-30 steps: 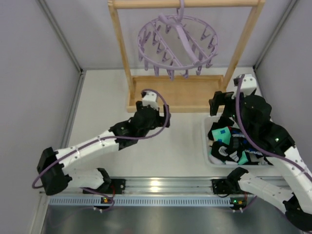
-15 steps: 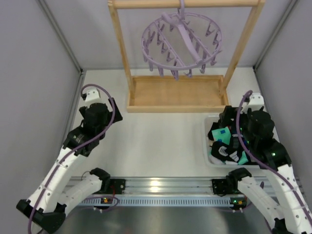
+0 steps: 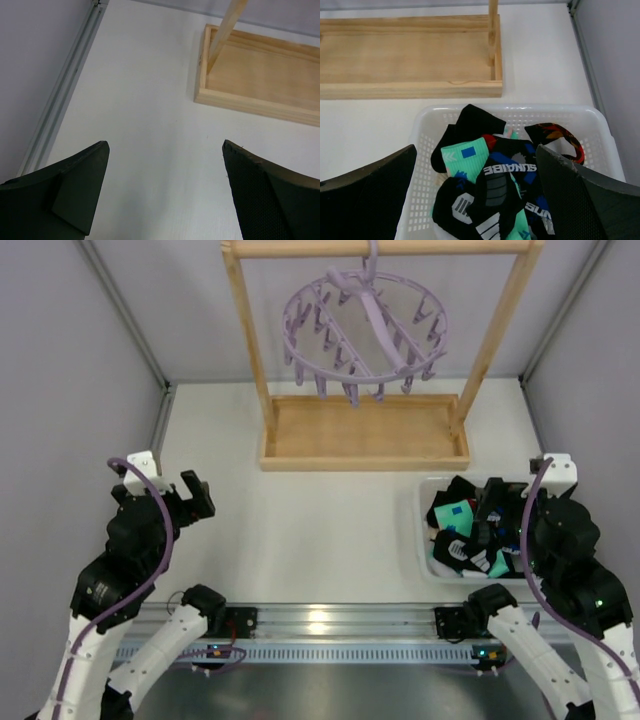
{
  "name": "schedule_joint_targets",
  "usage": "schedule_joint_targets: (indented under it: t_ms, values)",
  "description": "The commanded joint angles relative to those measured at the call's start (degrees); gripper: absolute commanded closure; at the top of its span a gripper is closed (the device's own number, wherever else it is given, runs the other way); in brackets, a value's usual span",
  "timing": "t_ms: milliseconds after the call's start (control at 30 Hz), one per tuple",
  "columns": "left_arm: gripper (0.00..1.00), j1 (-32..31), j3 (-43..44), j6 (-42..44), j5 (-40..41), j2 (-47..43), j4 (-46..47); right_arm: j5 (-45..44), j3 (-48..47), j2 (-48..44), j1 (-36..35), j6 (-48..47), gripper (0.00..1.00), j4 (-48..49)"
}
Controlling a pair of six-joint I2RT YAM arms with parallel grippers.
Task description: Remove the socks clipped to the hanger
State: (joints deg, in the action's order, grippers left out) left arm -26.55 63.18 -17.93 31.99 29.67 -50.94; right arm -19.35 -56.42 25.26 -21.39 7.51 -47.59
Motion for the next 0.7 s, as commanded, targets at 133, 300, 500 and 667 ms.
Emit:
schedule_joint_targets:
  t_ms: [133,300,500,667]
  values:
    - [0.02,0.3,-1.5,1.0,-0.3,-2.5,-3.7,-5.6,-1.0,-4.7,-0.8,-0.4,0.01,-2.6]
    - [0.02,0.2,-1.7,0.7,-1.7,-2.6,-3.6,-4.4,0.1,-4.9,-0.8,0.2,0.01,-1.5]
    - [0.02,0.3,-1.7,1.1,-1.1,-3.4,-3.6,-3.8,0.7,-5.3,-0.8,0.1,0.01,-0.7]
    - [0.02,0.3,-1.5,0.8,-0.7,-3.8,-3.6,-3.9,0.6,-5.4,-0.8,0.2,0.01,-0.5]
